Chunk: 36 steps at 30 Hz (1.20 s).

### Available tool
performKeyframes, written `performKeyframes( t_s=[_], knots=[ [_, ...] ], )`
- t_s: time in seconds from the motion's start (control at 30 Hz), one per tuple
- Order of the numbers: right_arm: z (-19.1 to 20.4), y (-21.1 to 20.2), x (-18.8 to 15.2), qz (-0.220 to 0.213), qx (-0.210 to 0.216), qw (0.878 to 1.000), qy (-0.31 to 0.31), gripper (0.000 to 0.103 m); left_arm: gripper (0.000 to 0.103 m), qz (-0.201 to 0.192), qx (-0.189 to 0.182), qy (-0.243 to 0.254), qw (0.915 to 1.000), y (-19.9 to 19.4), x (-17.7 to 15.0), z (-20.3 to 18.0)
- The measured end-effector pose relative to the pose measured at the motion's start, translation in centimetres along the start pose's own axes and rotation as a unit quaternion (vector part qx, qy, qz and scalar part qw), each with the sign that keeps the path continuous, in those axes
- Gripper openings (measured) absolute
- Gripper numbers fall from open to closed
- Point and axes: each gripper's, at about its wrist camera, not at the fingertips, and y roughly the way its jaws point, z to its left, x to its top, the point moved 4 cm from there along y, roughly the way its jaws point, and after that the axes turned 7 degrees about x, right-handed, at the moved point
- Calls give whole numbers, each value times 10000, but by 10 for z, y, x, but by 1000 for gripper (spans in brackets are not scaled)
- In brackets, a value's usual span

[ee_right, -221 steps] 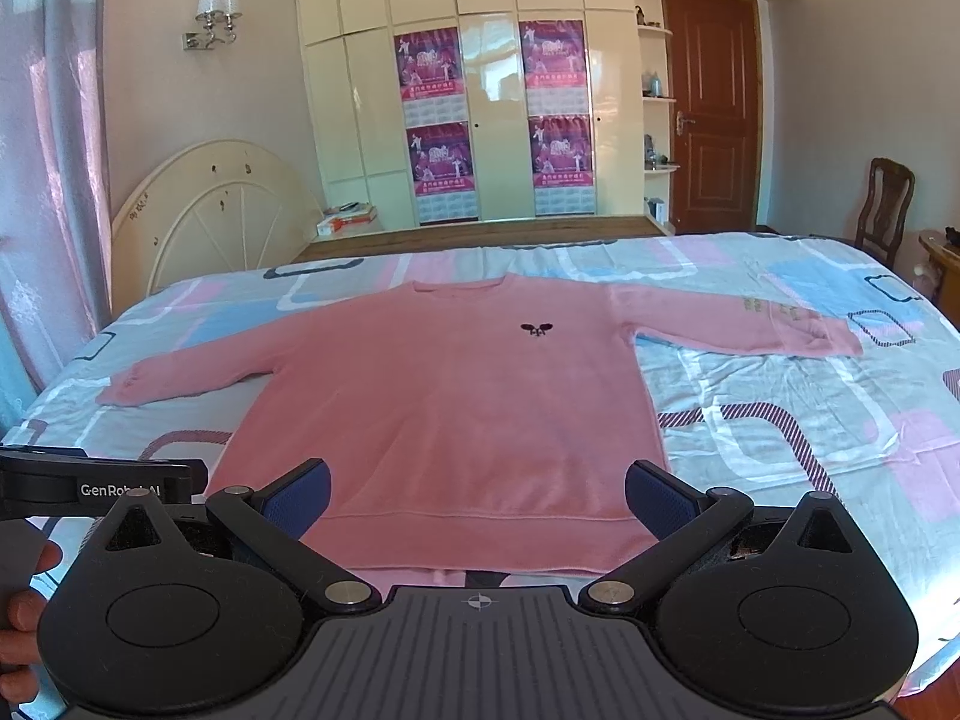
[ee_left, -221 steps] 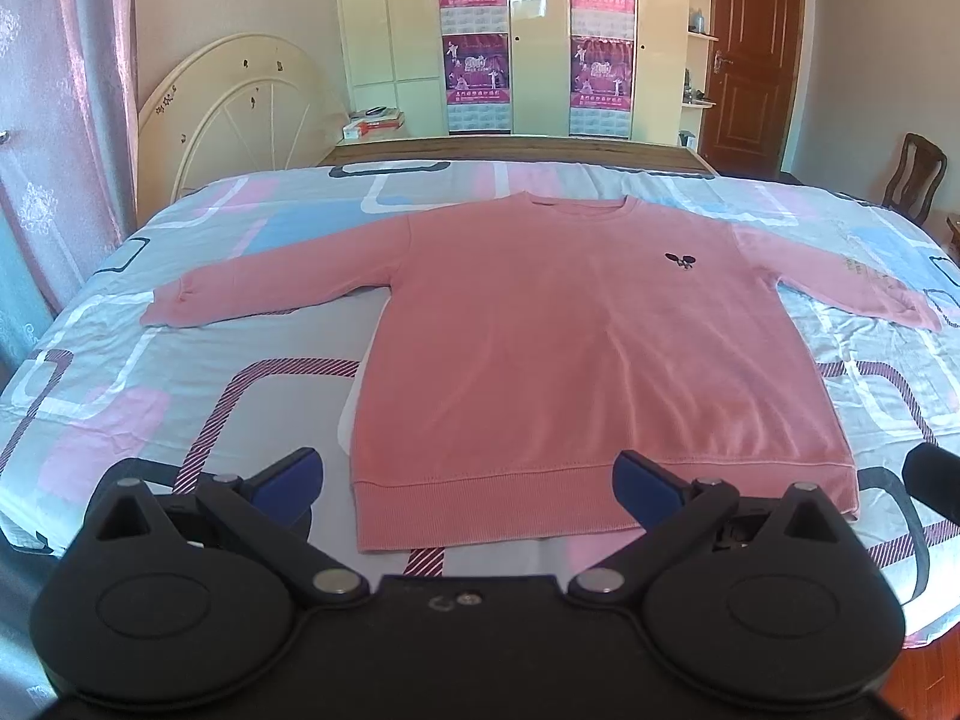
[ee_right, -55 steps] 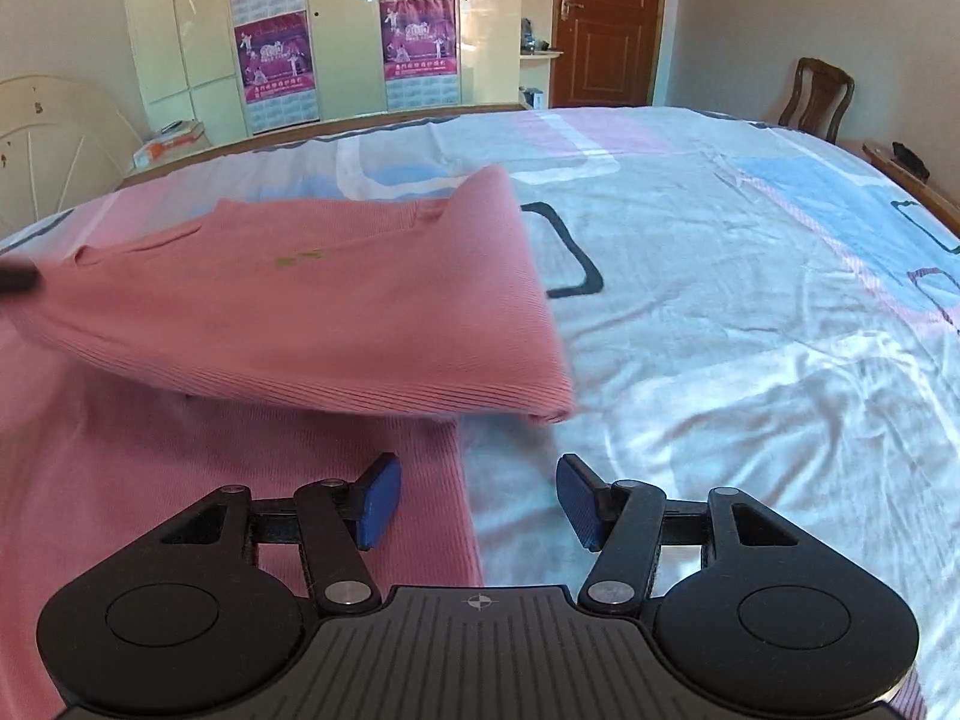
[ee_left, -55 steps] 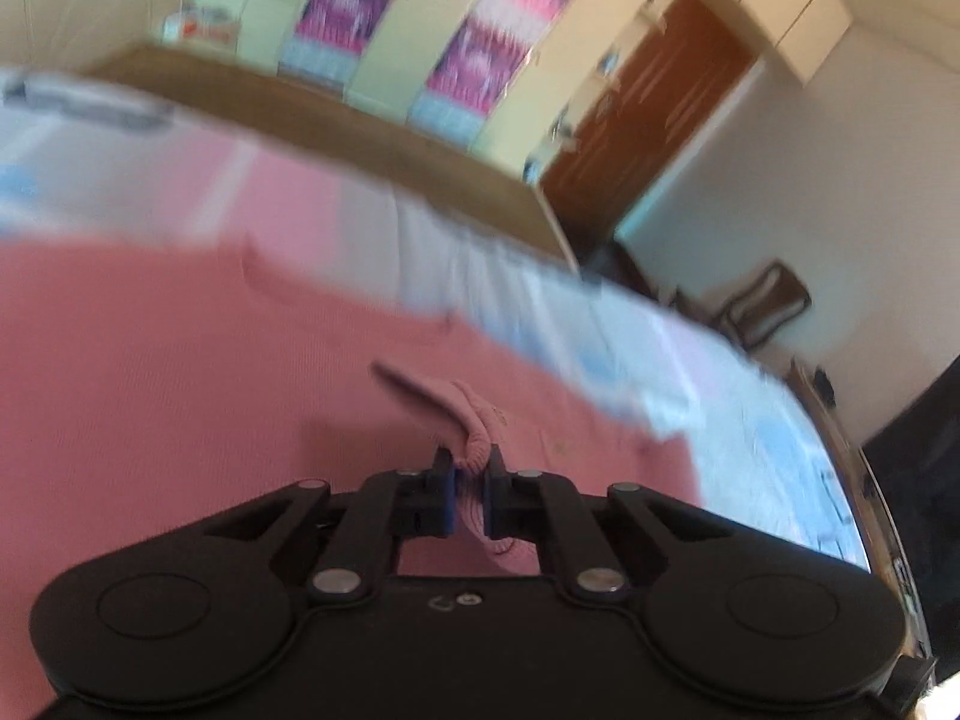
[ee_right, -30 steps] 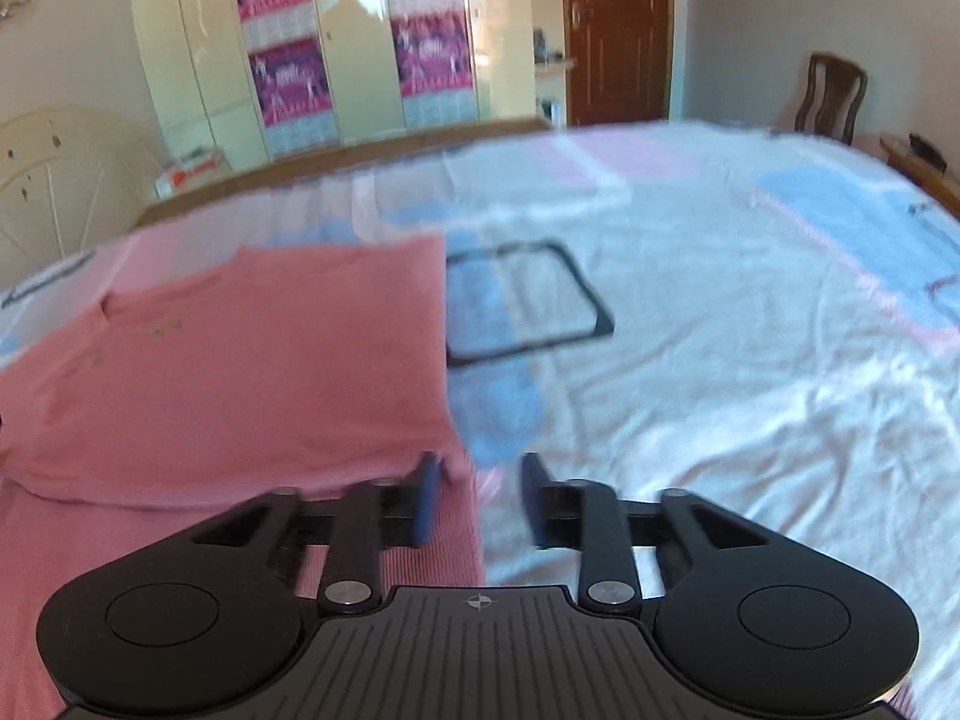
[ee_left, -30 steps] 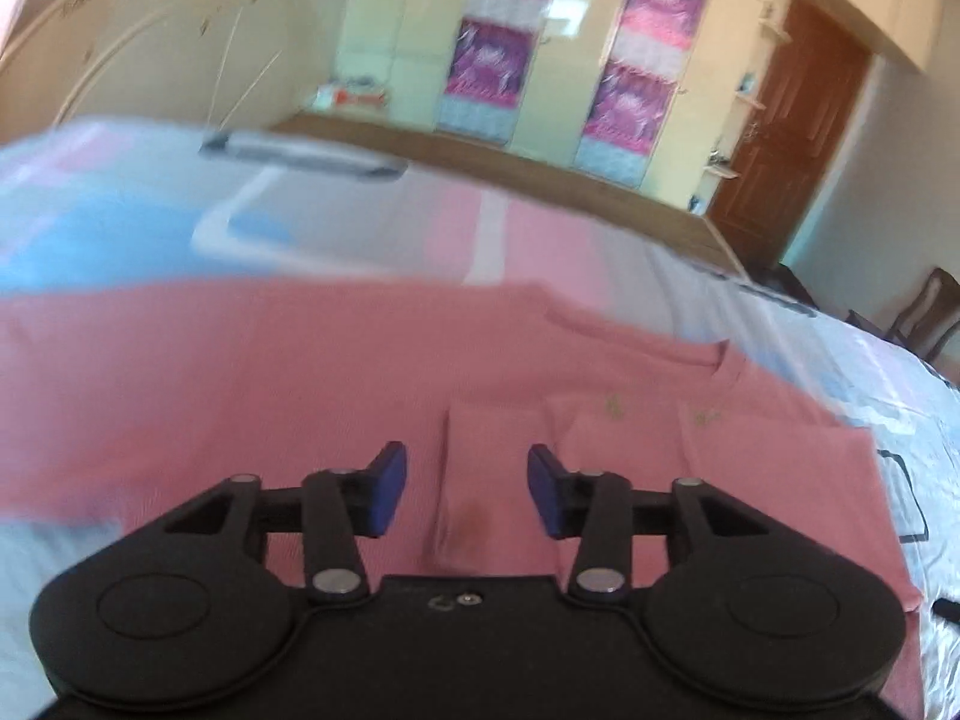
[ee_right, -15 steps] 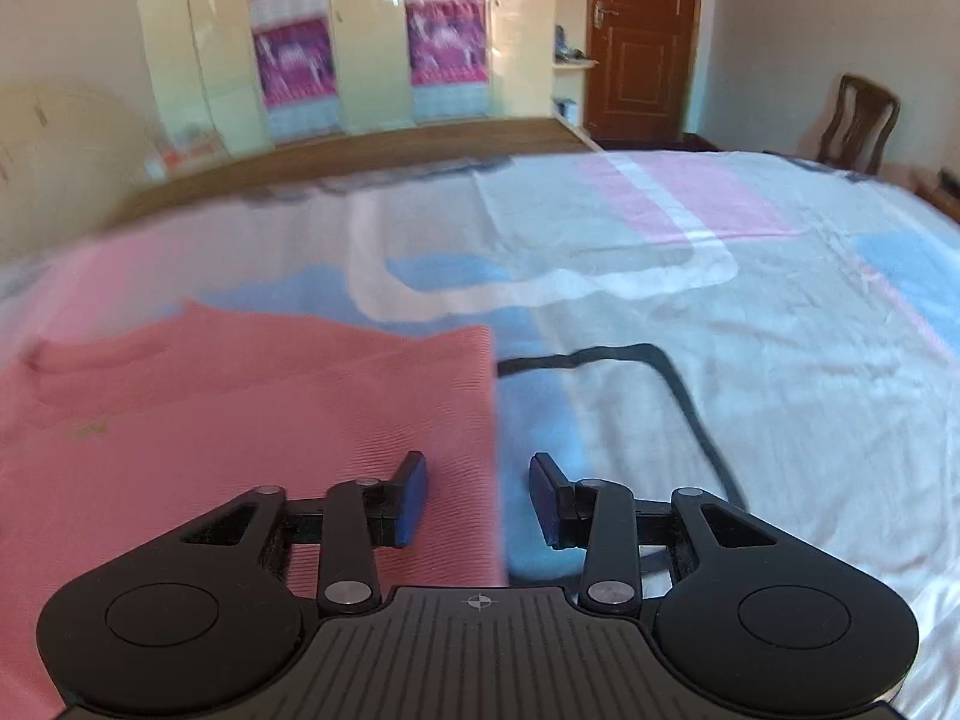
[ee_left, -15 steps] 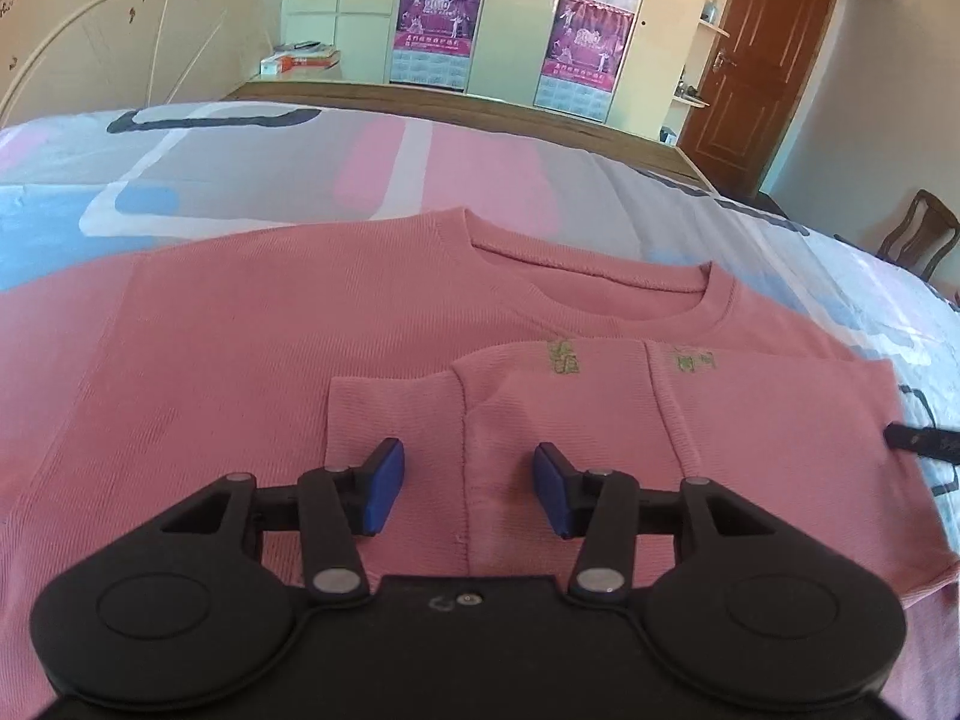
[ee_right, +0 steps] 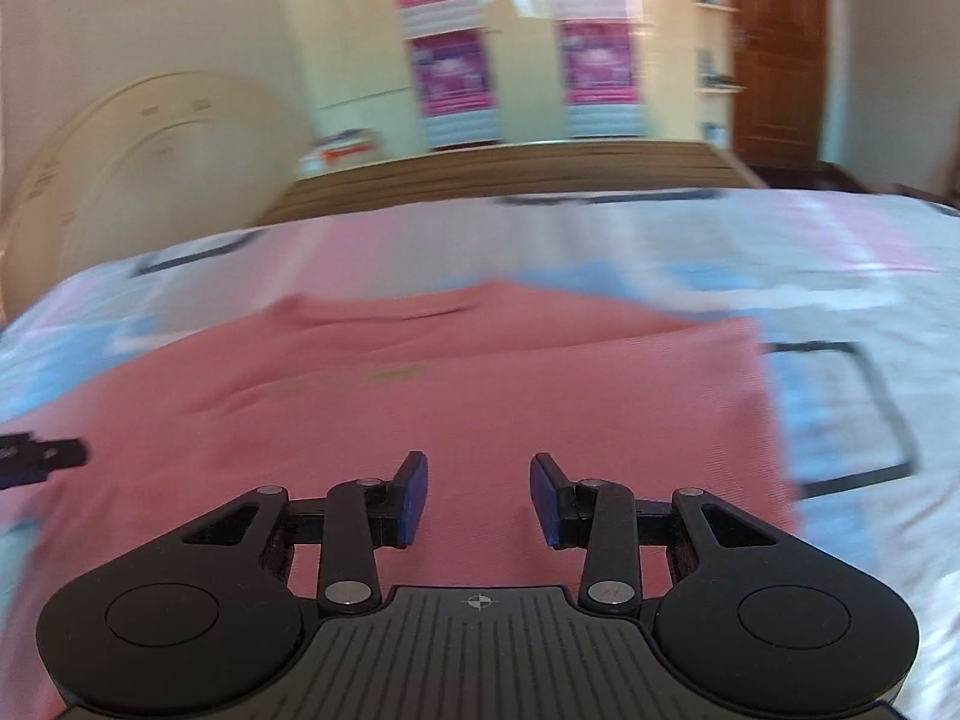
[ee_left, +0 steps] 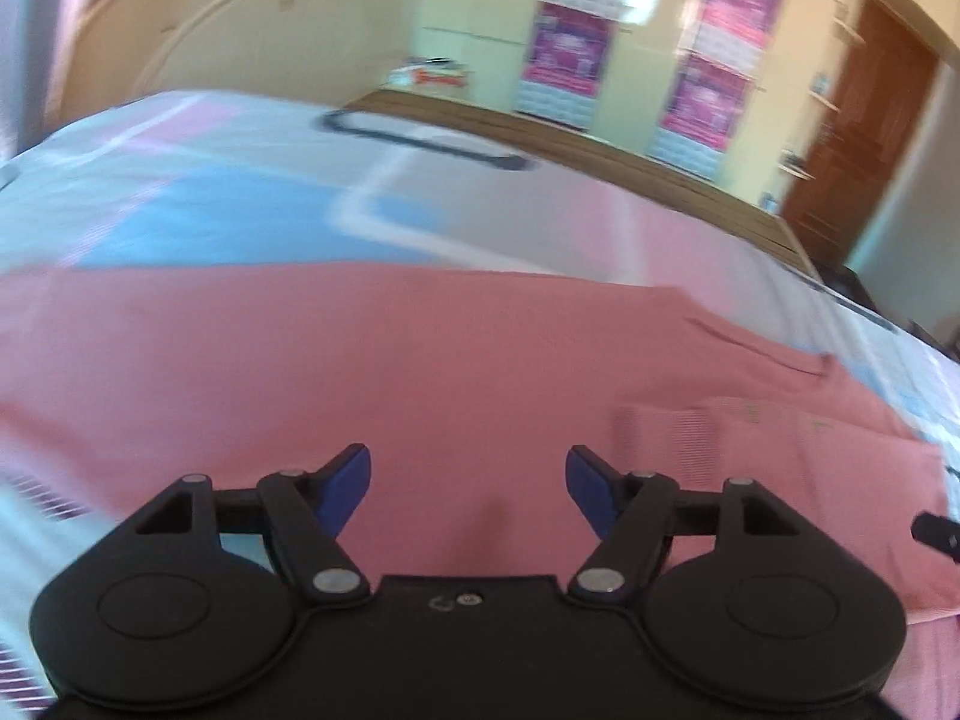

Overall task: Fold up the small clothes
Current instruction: 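Reach the left tool to the other sleeve cuff and close on it, then fold the held sleeve across the body with the left tool and release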

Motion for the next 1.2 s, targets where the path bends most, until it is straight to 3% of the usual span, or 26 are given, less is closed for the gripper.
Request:
performKeyframes(
  t_s=[0.23, 0.33, 0.43, 0.6, 0.73, 0.8, 0.87, 0.97, 1.07, 1.2],
  knots=[
    [84, 14, -18, 162, 526, 9979, -343, 43, 74, 75, 752, -732, 9944, -14, -4, 116],
    [111, 24, -19, 171, 632, 9971, -397, 51, 74, 121, 1050, -1198, 9872, -16, -6, 168],
    [135, 36, -18, 178, 703, 9958, -553, 52, 74, 188, 1284, -1644, 9778, -12, -7, 213],
    [162, 63, -16, 279, 744, 9944, -690, 52, 71, 206, 1345, -2368, 9620, 3, -8, 270],
    [171, 83, -18, 359, 611, 9948, -731, 52, 68, -117, 1249, -2671, 9555, 14, 4, 293],
    [171, 91, -17, 388, 543, 9954, -682, 52, 56, -286, 1316, -2764, 9516, 19, 11, 299],
    [171, 96, -17, 405, 479, 9959, -650, 52, 24, -420, 1405, -2893, 9459, 24, 13, 306],
    [166, 99, -17, 431, 391, 9963, -641, 52, 7, -488, 1361, -3121, 9390, 31, 16, 319],
    [162, 102, -16, 409, 287, 9969, -601, 52, 5, -621, 1293, -2969, 9441, 25, 24, 310],
    [154, 102, -15, 330, 131, 9977, -578, 52, 5, -1066, 706, -2128, 9687, -2, 54, 249]
  ],
)
